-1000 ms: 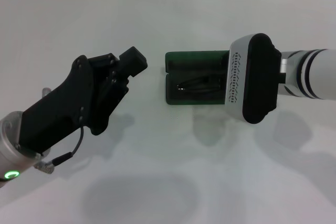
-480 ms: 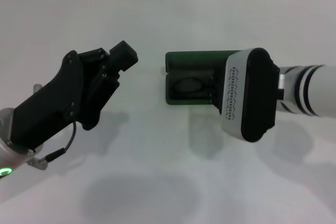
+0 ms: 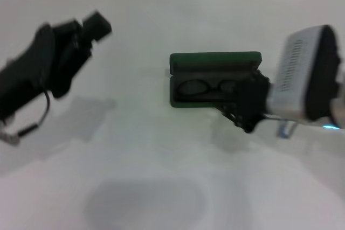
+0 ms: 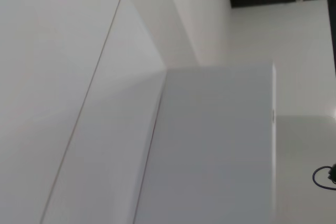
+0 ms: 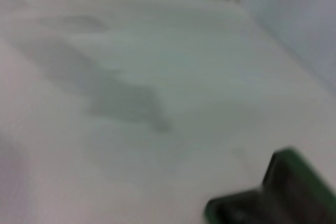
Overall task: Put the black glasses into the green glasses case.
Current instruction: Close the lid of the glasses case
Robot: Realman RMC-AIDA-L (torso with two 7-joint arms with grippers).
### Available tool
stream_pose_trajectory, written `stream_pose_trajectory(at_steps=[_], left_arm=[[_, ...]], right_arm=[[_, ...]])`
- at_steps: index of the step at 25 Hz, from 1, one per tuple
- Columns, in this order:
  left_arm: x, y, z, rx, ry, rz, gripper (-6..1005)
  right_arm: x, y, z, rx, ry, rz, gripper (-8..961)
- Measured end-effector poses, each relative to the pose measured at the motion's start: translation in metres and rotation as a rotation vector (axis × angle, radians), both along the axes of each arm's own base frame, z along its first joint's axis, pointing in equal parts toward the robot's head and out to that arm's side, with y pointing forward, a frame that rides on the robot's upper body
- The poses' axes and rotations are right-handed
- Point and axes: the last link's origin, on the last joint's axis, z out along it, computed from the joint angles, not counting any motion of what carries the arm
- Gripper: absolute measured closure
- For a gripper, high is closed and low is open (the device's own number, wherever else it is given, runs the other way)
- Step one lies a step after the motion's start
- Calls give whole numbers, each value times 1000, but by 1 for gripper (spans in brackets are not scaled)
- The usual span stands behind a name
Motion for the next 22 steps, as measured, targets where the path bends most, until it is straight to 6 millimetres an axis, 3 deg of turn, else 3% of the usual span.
stream_pose_trajectory(at_steps=[3,6,12,15,19,22], left_arm=[[6,28,14,-31,67,-11,961],[26,69,17,-103,206,-47,958],[60,143,-8,-253,536,101,926],[71,159,-30,-258,668,135,908],[79,168,-64,-241,796,169,883],[79,174,-85,-221,865,235,752]], right_arm=[[22,-10,20,-128,47,-90,782],[47,-29,48,-288,171,-123,782],[86,-63,112,-408,547,-123,782],[105,-78,124,-410,664,-130,782],[126,-87,124,-344,785,-158,782],[135,-88,120,-297,833,-173,782]])
